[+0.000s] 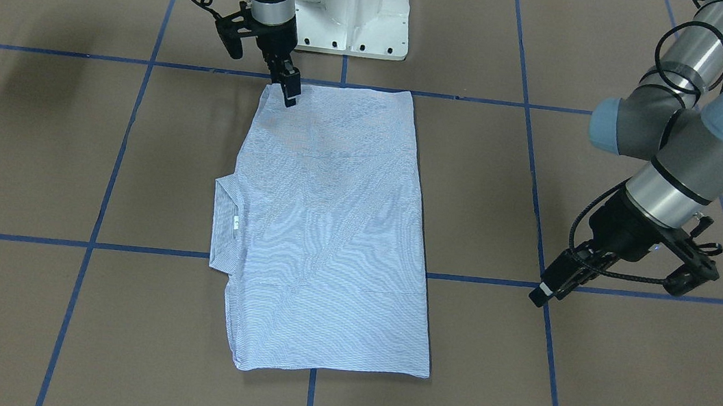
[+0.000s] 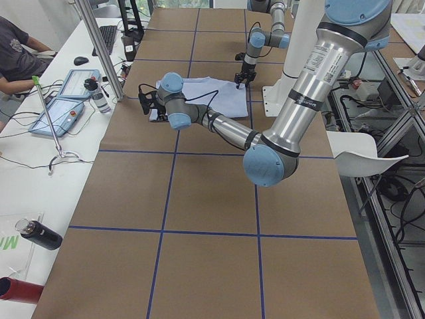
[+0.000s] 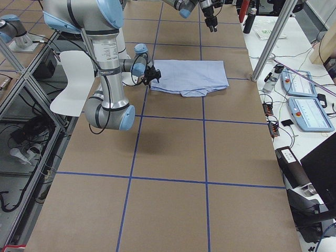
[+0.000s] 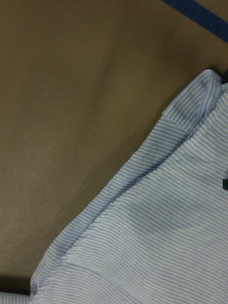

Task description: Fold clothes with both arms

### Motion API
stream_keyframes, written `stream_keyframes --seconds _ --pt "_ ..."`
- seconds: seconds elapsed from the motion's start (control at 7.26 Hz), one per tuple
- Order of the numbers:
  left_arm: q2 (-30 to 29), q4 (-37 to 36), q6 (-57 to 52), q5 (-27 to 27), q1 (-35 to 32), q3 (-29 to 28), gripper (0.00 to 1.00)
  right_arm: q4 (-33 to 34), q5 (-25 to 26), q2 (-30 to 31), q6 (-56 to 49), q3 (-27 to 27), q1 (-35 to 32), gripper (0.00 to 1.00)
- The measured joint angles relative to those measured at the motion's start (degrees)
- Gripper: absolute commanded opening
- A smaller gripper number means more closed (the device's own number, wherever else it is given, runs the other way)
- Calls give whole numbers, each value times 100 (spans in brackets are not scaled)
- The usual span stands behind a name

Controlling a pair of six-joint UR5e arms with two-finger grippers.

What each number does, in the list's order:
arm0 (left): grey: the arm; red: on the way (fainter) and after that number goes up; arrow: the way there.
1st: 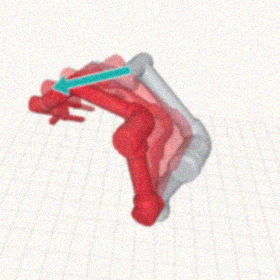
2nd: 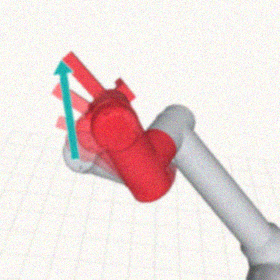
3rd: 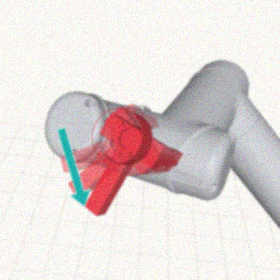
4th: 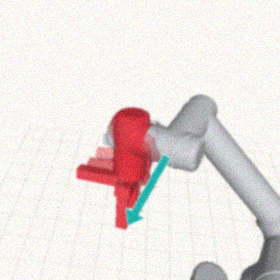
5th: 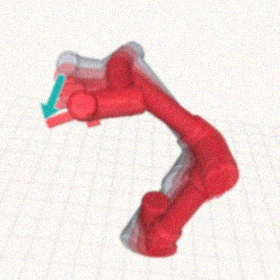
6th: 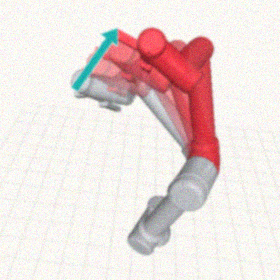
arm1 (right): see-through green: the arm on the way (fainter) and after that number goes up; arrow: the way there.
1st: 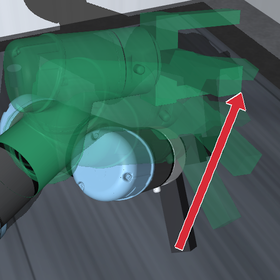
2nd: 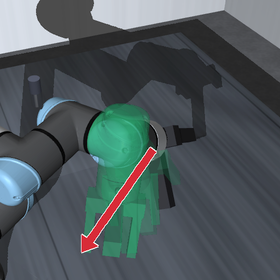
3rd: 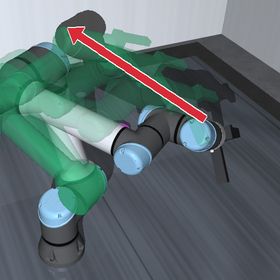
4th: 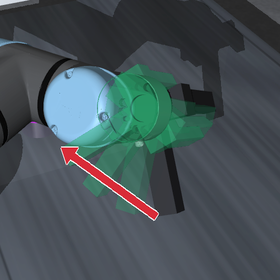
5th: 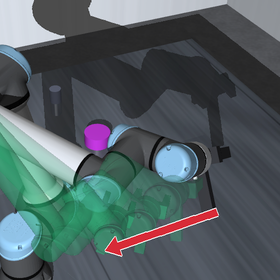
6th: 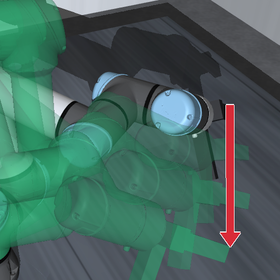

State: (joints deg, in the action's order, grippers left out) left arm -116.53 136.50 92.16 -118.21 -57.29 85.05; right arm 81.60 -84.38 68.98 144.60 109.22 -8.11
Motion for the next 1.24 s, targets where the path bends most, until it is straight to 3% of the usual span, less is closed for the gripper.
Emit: stream_keyframes --seconds 0.14,0.96,1.24 --pt "2 1 2 0 0 2 62 8 -1 -2 4 -3 2 0" --pt "-2 4 43 -4 -1 62 62 -7 -47 -22 -47 120 -85 0" --pt "329 -26 633 40 145 709 62 37 -74 29 -61 294 -113 0"
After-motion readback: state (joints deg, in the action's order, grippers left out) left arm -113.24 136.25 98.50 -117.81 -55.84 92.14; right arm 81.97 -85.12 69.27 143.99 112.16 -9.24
